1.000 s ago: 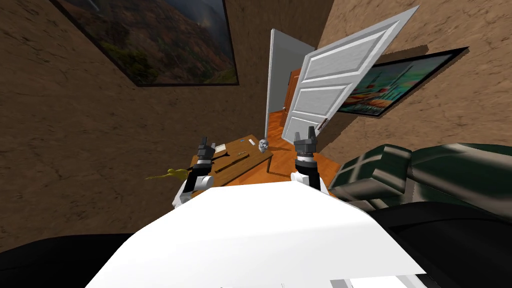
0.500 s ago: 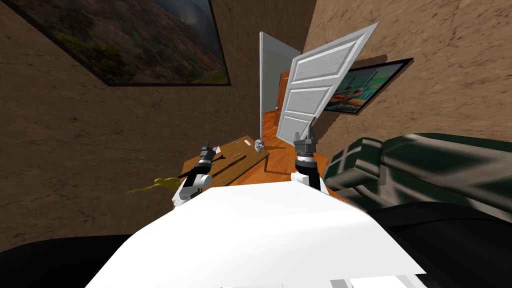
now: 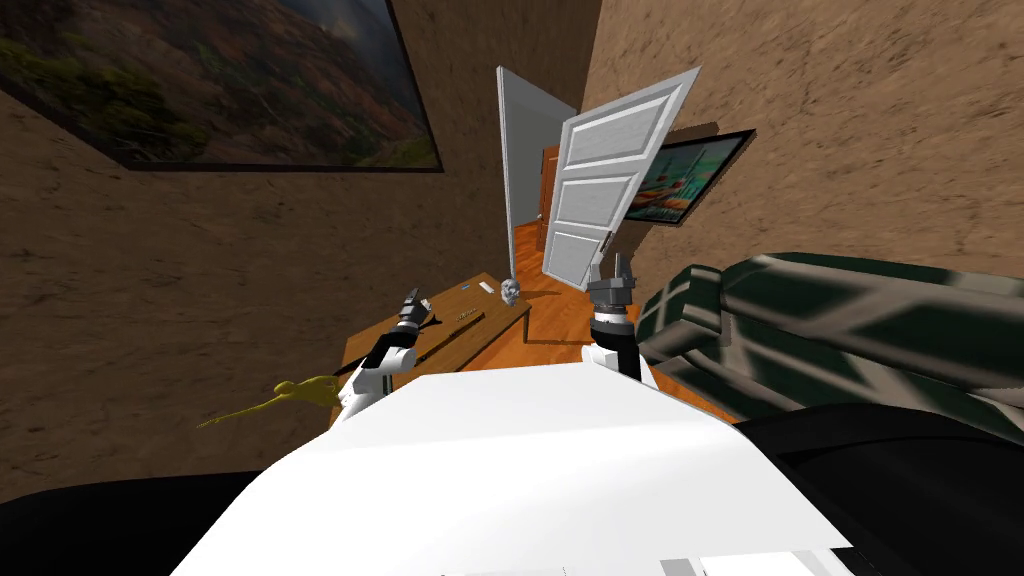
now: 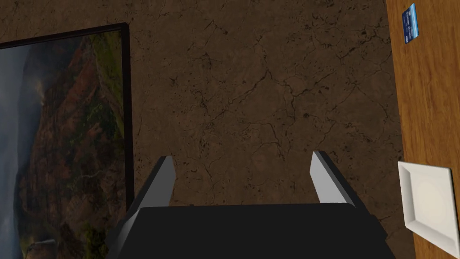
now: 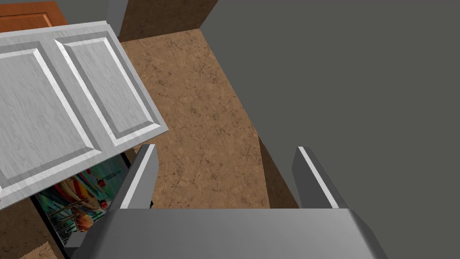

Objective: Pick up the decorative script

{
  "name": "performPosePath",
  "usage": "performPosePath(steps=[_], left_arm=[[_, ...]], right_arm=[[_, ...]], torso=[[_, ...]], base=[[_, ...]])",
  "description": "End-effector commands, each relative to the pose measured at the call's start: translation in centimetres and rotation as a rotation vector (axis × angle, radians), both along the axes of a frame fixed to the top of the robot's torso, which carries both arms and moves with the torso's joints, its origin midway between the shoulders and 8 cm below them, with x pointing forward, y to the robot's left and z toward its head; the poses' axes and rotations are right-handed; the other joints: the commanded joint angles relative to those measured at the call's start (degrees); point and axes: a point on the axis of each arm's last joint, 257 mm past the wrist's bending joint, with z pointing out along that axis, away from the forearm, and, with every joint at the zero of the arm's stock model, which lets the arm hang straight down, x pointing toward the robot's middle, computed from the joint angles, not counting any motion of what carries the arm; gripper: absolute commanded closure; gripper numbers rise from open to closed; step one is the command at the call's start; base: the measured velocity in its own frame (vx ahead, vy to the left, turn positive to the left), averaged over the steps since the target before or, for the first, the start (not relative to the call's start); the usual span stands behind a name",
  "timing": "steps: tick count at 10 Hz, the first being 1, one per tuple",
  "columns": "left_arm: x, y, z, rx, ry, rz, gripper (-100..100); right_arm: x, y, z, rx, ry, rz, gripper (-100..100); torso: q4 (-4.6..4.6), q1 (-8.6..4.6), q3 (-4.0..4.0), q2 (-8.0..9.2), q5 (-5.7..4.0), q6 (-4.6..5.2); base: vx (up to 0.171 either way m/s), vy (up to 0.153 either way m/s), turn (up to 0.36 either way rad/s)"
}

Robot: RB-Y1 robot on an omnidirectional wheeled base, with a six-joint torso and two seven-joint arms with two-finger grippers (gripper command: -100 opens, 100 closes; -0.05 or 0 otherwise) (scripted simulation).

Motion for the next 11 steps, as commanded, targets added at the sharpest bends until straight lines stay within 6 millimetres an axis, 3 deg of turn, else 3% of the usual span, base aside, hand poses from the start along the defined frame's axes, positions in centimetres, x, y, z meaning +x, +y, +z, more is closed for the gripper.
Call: performPosePath(steps=[1, 2, 3, 5, 6, 11], left_arm=[[0.4, 1.8, -2.1, -0.033, 0.069, 0.023, -100], [0.2, 2.6, -4.0, -0.041, 0.117, 0.039, -100], [0.2, 2.6, -4.0, -0.041, 0.118, 0.039, -100], [-0.1, 4.8, -7.2, -0.08, 0.208, 0.074, -100], [-0.1, 4.8, -7.2, -0.08, 0.208, 0.074, -100], [-2.1, 10.1, -14.8, -0.214, 0.433, 0.168, -100]], right_arm=[[0.0, 0.0, 0.0, 0.0, 0.0, 0.0, 0], [0.0, 0.0, 0.0, 0.0, 0.0, 0.0, 0], [0.0, 0.0, 0.0, 0.0, 0.0, 0.0, 0], [0.0, 0.0, 0.0, 0.0, 0.0, 0.0, 0], [0.0, 0.0, 0.0, 0.0, 0.0, 0.0, 0], [0.0, 0.0, 0.0, 0.0, 0.0, 0.0, 0]], torso=[[0.0, 0.0, 0.0, 0.0, 0.0, 0.0], [0.0, -0.02, 0.0, 0.0, -0.01, 0.06], [0.0, -0.01, 0.0, 0.0, 0.0, -0.01], [0.0, -0.06, 0.0, 0.0, -0.02, 0.05], [0.0, -0.05, 0.01, 0.01, -0.02, -0.01], [0.0, -0.05, -0.01, -0.01, -0.01, -0.01]], base=[[0.001, 0.0, -0.316], [0.0, 0.006, -0.152], [0.0, 0.003, 0.023], [0.002, -0.003, -0.242], [0.0, 0.003, 0.017], [0.005, -0.006, -0.267]])
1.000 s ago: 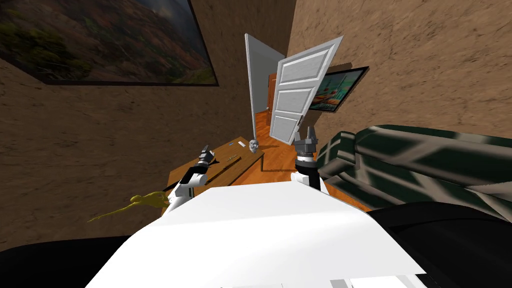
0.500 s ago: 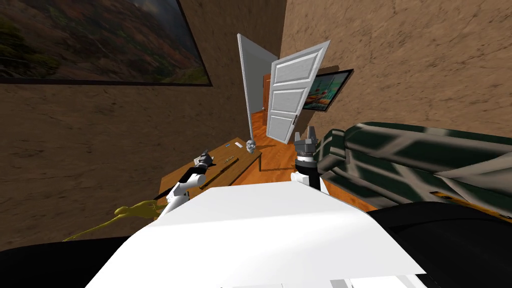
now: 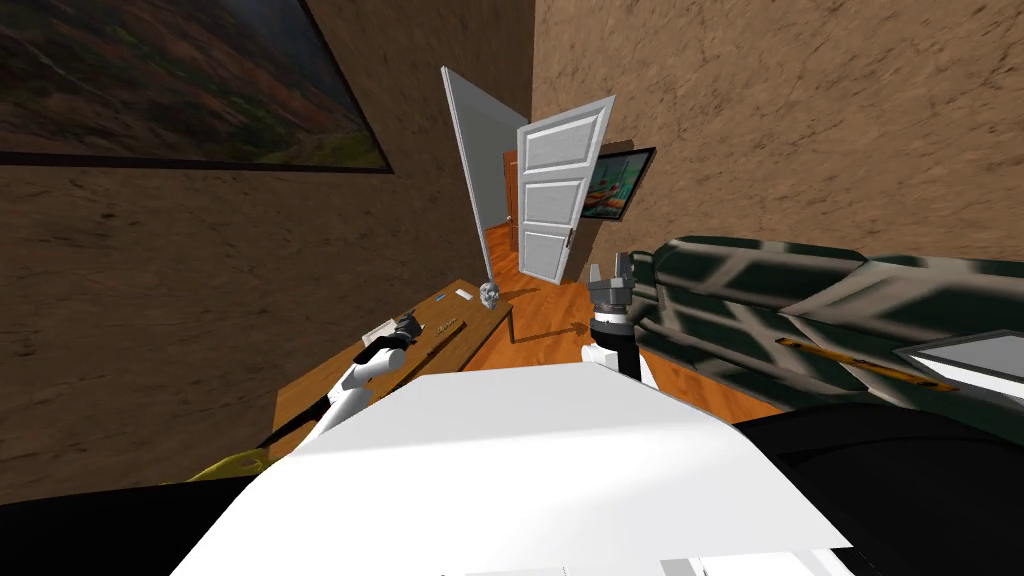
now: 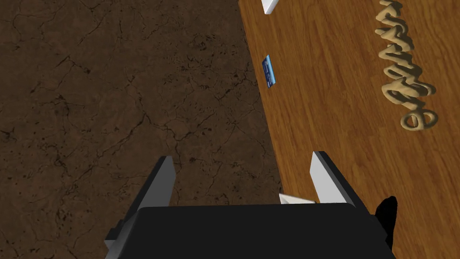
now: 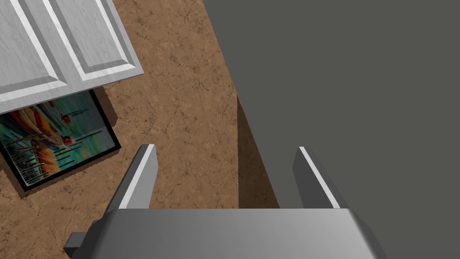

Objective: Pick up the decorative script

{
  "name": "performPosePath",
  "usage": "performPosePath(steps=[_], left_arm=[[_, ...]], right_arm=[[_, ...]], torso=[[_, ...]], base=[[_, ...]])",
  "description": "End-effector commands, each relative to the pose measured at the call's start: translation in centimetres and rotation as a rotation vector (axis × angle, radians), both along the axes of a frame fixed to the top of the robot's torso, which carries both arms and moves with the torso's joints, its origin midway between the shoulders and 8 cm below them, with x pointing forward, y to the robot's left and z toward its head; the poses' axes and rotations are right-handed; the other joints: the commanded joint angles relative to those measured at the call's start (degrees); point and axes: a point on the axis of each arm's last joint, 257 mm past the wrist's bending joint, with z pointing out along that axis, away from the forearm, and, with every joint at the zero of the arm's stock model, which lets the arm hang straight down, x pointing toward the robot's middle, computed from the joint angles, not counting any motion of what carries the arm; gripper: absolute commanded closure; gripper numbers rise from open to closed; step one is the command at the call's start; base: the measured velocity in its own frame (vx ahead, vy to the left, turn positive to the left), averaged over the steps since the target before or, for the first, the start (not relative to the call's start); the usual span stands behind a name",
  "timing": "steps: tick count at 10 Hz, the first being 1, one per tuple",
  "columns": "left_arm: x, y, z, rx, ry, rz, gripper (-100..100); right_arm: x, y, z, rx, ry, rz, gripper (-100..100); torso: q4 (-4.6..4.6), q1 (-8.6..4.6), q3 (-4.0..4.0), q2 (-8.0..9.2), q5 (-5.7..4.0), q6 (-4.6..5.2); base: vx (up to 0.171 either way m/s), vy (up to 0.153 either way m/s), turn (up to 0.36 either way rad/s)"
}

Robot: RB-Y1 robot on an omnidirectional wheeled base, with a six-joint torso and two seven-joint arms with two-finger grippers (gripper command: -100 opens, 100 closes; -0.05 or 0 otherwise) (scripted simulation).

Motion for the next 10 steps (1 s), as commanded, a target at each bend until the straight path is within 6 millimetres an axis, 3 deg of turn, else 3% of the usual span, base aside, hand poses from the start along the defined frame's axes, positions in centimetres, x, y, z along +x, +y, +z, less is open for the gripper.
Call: performPosePath(steps=[1, 3, 4, 7, 10], left_arm=[[-1.6, 1.3, -2.9, -0.03, 0.075, 0.034, -100], [-3.4, 3.2, -5.9, -0.082, 0.164, 0.083, -100], [-3.4, 3.2, -5.9, -0.082, 0.164, 0.083, -100], [-5.5, 4.8, -8.6, -0.136, 0.248, 0.133, -100], [-8.4, 6.6, -11.7, -0.238, 0.358, 0.206, -100]], right_arm=[[0.0, 0.0, 0.0, 0.0, 0.0, 0.0, 0], [0.0, 0.0, 0.0, 0.0, 0.0, 0.0, 0], [0.0, 0.0, 0.0, 0.0, 0.0, 0.0, 0], [0.0, 0.0, 0.0, 0.0, 0.0, 0.0, 0], [0.0, 0.0, 0.0, 0.0, 0.0, 0.0, 0]], torso=[[0.0, 0.0, 0.0, 0.0, 0.0, 0.0], [0.0, 0.01, -0.01, -0.01, -0.01, -0.03], [-0.01, 0.02, 0.01, 0.02, 0.0, -0.13], [-0.01, 0.04, -0.01, -0.01, 0.0, -0.11], [-0.01, 0.05, -0.01, -0.02, 0.0, -0.12]], base=[[0.01, 0.0, -0.156], [0.014, -0.006, -0.225], [0.006, 0.0, 0.047], [0.013, -0.001, -0.159], [0.025, 0.004, -0.286]])
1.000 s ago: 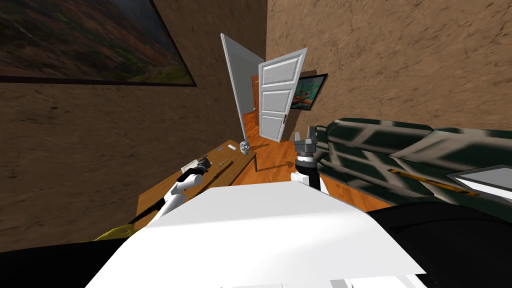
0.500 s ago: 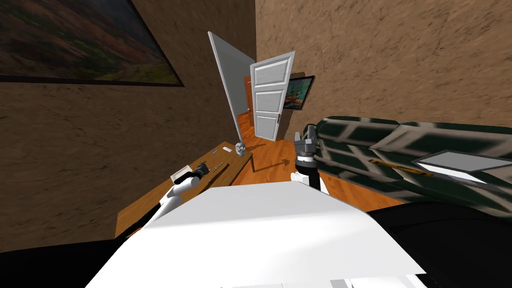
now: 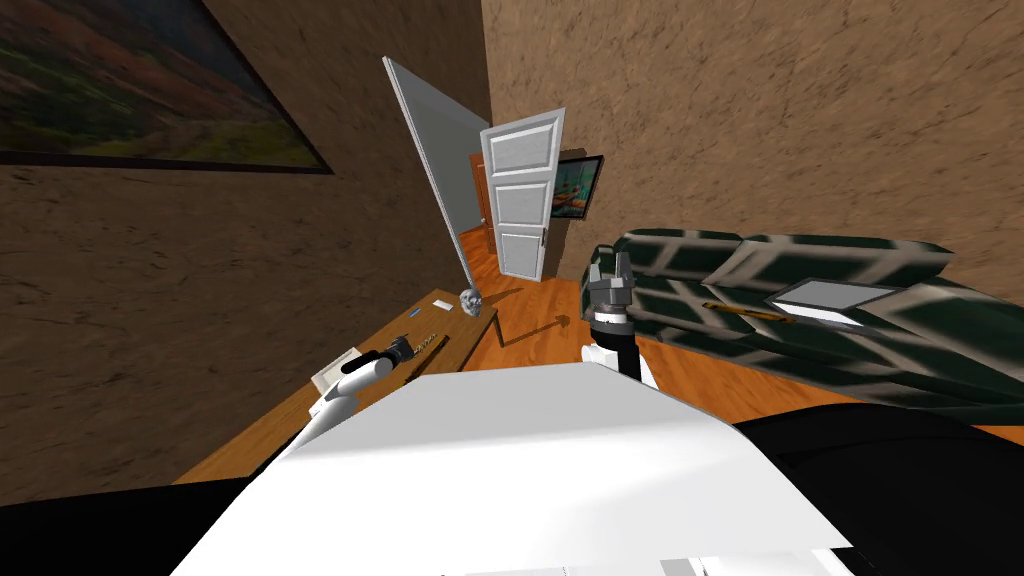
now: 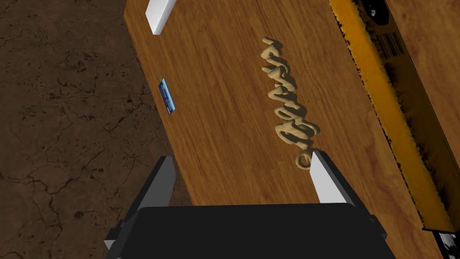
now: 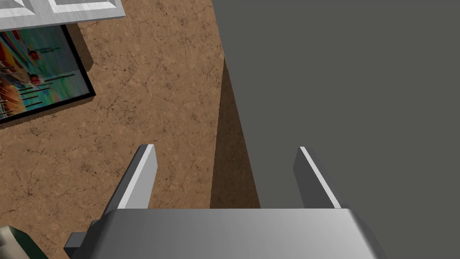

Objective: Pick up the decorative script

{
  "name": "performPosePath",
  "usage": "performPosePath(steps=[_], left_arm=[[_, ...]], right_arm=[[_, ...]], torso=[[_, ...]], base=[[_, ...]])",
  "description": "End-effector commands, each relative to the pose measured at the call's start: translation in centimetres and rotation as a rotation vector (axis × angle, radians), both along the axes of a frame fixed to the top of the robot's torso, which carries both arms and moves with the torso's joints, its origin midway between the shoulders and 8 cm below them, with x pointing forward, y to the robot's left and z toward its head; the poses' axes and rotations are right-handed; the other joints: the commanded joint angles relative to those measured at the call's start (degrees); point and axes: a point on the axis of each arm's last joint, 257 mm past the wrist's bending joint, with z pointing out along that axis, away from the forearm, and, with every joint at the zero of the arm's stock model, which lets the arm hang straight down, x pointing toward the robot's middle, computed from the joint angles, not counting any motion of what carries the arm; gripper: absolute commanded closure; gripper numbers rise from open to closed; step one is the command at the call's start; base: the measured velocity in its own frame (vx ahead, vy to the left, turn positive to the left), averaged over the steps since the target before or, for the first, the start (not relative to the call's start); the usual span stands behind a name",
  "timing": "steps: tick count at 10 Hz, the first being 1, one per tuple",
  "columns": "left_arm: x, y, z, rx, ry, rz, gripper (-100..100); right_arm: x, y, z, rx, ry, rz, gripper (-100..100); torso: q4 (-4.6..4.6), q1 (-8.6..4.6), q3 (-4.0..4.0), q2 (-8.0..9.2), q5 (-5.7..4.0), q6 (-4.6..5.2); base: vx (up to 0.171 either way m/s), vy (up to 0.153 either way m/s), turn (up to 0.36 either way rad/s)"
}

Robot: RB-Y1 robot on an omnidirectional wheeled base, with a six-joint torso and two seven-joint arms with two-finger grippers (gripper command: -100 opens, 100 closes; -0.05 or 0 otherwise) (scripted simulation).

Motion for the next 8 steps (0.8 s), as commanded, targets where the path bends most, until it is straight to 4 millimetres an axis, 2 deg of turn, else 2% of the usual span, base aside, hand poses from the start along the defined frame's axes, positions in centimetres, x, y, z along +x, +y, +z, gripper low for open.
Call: performPosePath(steps=[1, 2, 4, 5, 6, 8], left_arm=[[-0.9, 0.6, -1.2, -0.032, 0.043, 0.025, -100], [-1.9, 1.2, -2.1, -0.035, 0.065, 0.045, -100], [-4.1, 2.1, -3.8, -0.087, 0.129, 0.095, -100], [-4.3, 2.2, -3.9, -0.087, 0.134, 0.1, -100], [-6.0, 2.8, -5.0, -0.135, 0.18, 0.144, -100], [-7.7, 3.3, -5.9, -0.182, 0.226, 0.187, -100]], right_arm=[[0.0, 0.0, 0.0, 0.0, 0.0, 0.0, 0], [0.0, 0.0, 0.0, 0.0, 0.0, 0.0, 0], [0.0, 0.0, 0.0, 0.0, 0.0, 0.0, 0], [0.0, 0.0, 0.0, 0.0, 0.0, 0.0, 0], [0.0, 0.0, 0.0, 0.0, 0.0, 0.0, 0], [0.0, 0.0, 0.0, 0.0, 0.0, 0.0, 0]], torso=[[0.0, 0.0, 0.0, 0.0, 0.0, 0.0], [-0.01, 0.02, 0.0, 0.0, 0.0, -0.08], [0.01, -0.01, 0.01, 0.02, -0.01, 0.0], [-0.01, 0.01, 0.0, 0.01, 0.0, -0.08], [0.0, 0.01, 0.02, 0.05, 0.0, -0.12], [-0.01, 0.05, -0.01, -0.01, 0.01, -0.09]], base=[[0.028, 0.017, -0.144], [0.013, 0.006, 0.041], [0.027, 0.01, -0.253], [0.016, 0.011, 0.032], [0.031, 0.013, -0.241], [0.041, 0.031, -0.221]])
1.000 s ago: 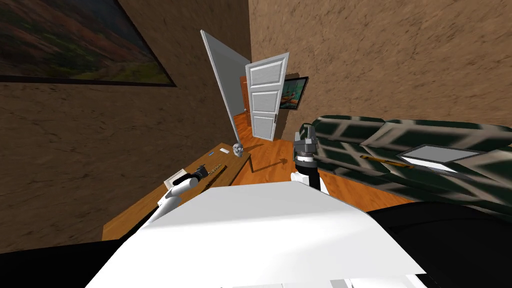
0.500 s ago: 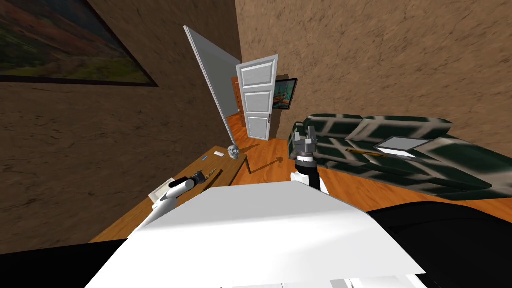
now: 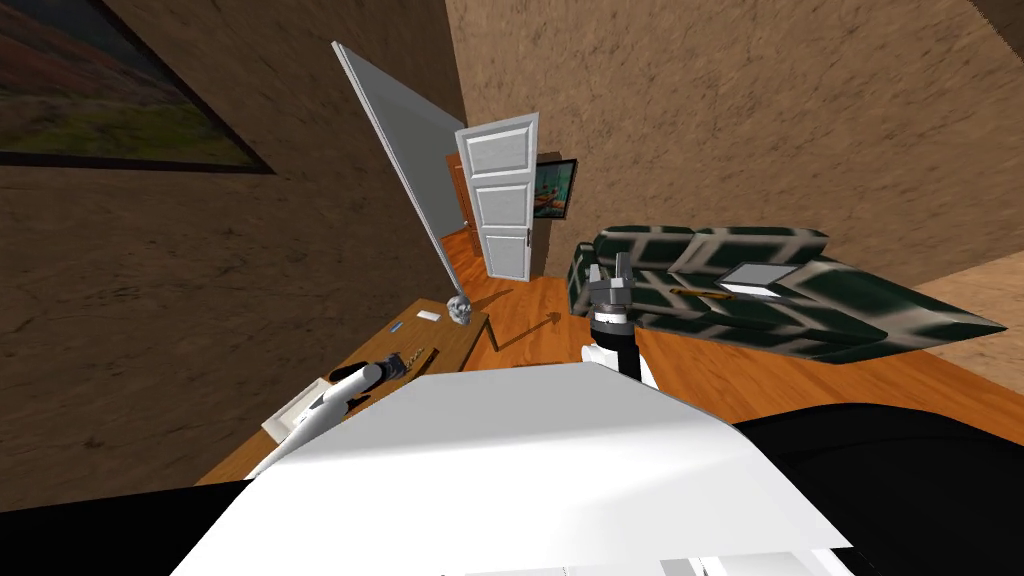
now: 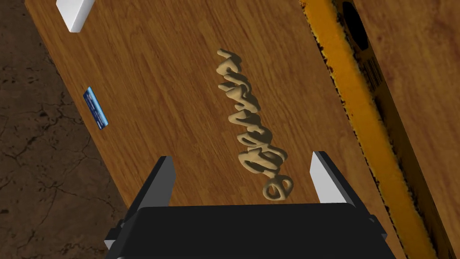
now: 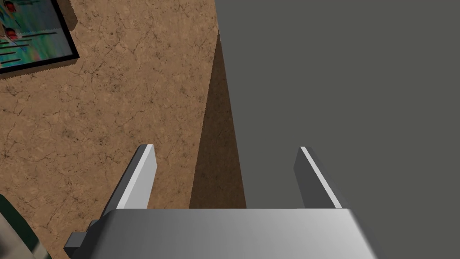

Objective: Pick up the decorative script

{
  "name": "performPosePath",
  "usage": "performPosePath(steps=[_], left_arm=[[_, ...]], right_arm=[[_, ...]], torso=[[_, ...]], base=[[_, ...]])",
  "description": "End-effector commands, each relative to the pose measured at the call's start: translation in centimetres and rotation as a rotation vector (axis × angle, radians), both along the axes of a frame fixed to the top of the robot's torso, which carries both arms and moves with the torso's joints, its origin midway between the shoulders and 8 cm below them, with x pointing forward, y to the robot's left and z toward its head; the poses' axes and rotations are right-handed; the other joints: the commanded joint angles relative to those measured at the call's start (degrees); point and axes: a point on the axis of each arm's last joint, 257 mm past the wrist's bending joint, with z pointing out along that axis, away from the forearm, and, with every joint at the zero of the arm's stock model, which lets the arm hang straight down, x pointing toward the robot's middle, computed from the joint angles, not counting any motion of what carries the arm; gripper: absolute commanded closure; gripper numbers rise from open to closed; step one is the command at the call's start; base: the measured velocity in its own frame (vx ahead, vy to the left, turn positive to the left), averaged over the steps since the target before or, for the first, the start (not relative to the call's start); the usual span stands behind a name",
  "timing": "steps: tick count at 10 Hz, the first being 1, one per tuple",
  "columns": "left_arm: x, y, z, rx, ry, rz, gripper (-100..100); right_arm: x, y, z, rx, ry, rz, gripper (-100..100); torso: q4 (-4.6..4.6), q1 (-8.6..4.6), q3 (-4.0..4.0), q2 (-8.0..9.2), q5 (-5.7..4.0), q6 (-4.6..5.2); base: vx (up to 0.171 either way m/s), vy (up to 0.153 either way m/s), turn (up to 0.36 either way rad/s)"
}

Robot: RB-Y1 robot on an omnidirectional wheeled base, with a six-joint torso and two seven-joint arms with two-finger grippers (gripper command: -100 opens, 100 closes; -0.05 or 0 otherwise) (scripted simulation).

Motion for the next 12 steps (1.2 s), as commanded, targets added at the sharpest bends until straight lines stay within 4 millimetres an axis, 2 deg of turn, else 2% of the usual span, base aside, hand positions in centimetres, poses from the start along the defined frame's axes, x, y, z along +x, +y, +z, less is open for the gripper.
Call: performPosePath(steps=[1, 2, 3, 5, 7, 12], left_arm=[[-2.1, 0.5, -1.2, -0.03, 0.048, 0.039, -100], [-3.8, 1.0, -1.9, -0.07, 0.086, 0.087, -100], [-3.3, 0.7, -1.6, -0.067, 0.083, 0.07, -100], [-4.4, 1.1, -2.2, -0.075, 0.099, 0.094, -100], [-7.3, 1.7, -3.0, -0.147, 0.161, 0.179, -100], [-11.6, 2.0, -4.1, -0.225, 0.25, 0.281, -100]], right_arm=[[0.0, 0.0, 0.0, 0.0, 0.0, 0.0, 0], [0.0, 0.0, 0.0, 0.0, 0.0, 0.0, 0], [0.0, 0.0, 0.0, 0.0, 0.0, 0.0, 0], [0.0, 0.0, 0.0, 0.0, 0.0, 0.0, 0], [0.0, 0.0, 0.0, 0.0, 0.0, 0.0, 0], [0.0, 0.0, 0.0, 0.0, 0.0, 0.0, 0]], torso=[[0.0, 0.0, 0.0, 0.0, 0.0, 0.0], [-0.01, 0.0, 0.01, 0.02, 0.01, -0.07], [0.0, 0.0, 0.0, -0.01, 0.0, -0.02], [0.0, -0.06, 0.04, 0.09, 0.0, -0.1], [0.02, -0.08, 0.06, 0.1, -0.02, -0.02], [0.0, -0.08, 0.03, 0.06, -0.01, -0.08]], base=[[0.036, 0.034, -0.162], [0.051, 0.035, -0.283], [0.041, 0.037, -0.133], [0.004, 0.008, 0.025], [0.036, 0.039, -0.322], [0.033, 0.025, -0.119]])
